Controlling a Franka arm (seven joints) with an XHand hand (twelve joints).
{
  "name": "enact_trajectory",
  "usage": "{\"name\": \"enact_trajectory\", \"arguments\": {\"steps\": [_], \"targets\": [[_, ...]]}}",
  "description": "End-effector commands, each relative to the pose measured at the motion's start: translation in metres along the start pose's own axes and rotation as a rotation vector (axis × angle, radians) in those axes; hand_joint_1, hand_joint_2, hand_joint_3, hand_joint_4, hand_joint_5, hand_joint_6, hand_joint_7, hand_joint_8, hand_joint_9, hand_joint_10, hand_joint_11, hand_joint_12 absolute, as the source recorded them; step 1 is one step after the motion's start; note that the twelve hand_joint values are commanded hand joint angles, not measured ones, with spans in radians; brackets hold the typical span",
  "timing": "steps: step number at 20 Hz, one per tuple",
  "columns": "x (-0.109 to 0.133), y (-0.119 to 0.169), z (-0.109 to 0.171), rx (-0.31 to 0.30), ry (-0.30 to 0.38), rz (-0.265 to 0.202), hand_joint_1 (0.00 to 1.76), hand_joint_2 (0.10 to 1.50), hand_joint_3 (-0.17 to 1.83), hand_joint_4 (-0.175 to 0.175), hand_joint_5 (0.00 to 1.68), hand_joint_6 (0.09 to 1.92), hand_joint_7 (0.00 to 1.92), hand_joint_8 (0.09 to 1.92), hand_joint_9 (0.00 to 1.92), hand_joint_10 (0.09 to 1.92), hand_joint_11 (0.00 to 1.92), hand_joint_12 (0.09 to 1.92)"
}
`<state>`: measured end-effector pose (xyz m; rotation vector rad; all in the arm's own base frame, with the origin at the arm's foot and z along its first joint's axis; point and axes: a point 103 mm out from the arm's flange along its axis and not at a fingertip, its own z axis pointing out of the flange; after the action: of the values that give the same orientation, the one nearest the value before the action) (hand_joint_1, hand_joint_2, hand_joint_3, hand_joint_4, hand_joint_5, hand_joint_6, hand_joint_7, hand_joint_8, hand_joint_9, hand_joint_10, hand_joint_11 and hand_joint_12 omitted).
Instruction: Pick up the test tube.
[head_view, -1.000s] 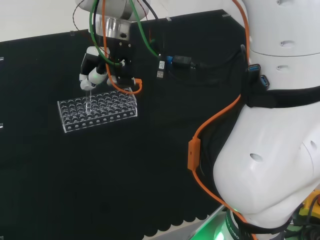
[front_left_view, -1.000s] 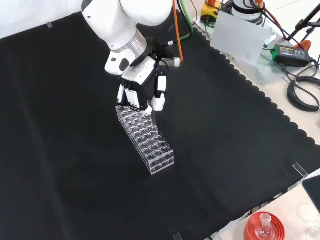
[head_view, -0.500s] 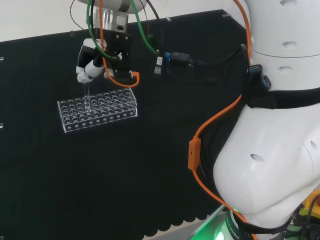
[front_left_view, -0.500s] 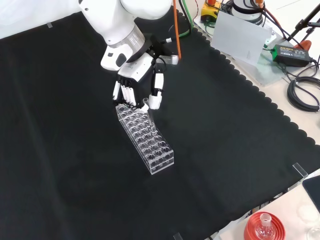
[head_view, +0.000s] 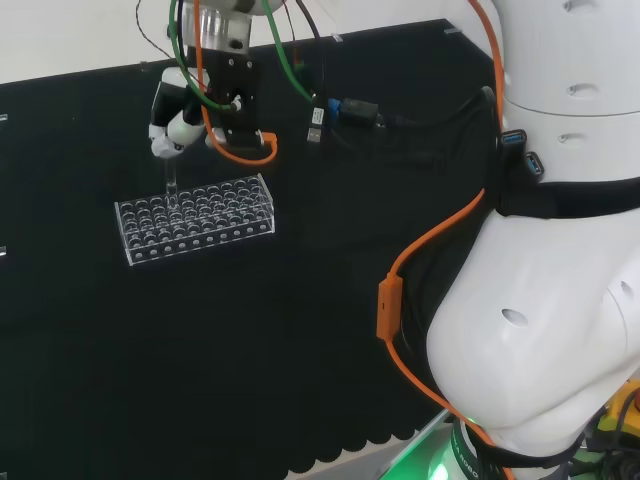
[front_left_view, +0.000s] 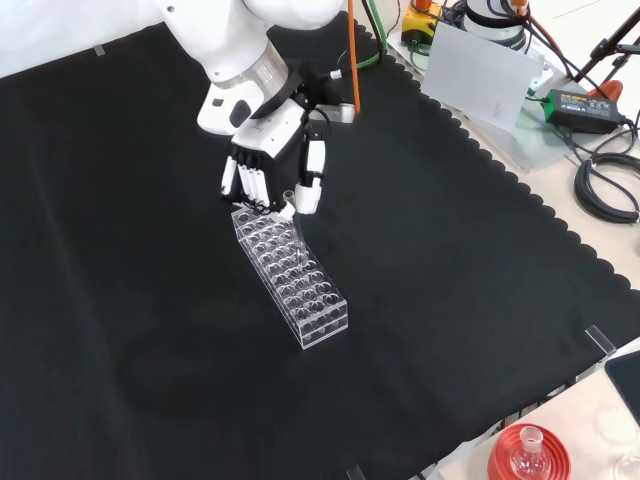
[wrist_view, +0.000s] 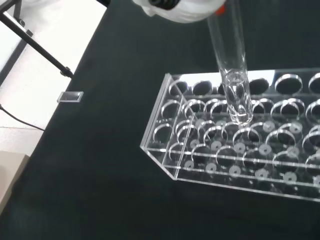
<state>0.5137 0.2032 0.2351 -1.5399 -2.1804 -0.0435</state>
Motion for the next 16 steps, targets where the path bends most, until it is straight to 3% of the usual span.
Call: {"name": "enact_trajectory", "arguments": {"steps": [1,16], "targets": [[0.002,-0.003,-0.01,0.001,-0.023,-0.01,1.3,0.98,0.02,-0.175,1.22,0.59,1.28,0.55,1.05,0.55,0.5,1.38],[0.017,-0.032,-0.061,-0.046,-0.05,-0.044,1.3,0.98,0.03,-0.175,1.23,0.58,1.29,0.54,1.06,0.55,0.5,1.38]]}}
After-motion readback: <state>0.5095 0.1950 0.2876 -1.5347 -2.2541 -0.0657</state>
